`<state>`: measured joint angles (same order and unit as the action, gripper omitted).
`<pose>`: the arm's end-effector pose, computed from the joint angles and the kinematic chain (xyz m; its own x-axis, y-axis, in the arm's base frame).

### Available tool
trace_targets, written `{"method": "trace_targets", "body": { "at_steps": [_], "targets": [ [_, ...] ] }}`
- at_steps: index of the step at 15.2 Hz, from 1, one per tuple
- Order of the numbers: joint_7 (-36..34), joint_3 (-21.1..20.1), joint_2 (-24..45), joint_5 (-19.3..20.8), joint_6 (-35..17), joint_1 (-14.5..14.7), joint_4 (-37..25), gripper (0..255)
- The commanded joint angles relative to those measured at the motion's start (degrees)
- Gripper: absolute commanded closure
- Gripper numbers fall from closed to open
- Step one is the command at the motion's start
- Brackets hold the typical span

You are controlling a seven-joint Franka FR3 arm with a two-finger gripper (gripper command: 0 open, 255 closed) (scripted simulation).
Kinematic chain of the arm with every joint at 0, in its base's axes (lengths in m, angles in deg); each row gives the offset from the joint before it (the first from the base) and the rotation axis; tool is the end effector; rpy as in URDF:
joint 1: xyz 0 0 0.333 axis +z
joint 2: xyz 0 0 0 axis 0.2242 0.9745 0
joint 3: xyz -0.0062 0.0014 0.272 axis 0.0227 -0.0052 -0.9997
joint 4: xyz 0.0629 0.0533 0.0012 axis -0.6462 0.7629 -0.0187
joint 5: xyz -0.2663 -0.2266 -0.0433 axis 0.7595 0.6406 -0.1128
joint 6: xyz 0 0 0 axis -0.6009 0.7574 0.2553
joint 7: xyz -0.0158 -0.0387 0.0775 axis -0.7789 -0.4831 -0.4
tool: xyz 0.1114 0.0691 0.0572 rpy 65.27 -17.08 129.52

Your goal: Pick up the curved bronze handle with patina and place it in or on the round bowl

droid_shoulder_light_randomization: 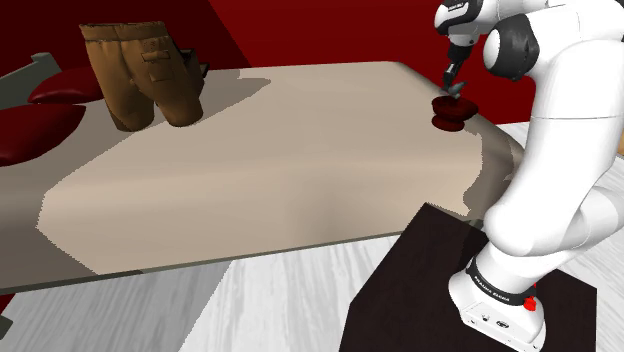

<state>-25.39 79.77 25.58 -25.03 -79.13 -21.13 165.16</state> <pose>0.3570 -0.5237 0.4130 0.9994 0.0252 0.0224 0.0226 -0.9938 0.1088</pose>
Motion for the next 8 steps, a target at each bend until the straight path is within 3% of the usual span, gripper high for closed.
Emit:
{"method": "trace_targets", "body": {
  "at_steps": [1,8],
  "targets": [
    [1.7,0.0,1.7,-1.0,-0.1,-1.7,-1.6,255],
    [2.1,-0.3,2.5,-1.5,-5.1,-1.4,2.7,255]
  ]
}}
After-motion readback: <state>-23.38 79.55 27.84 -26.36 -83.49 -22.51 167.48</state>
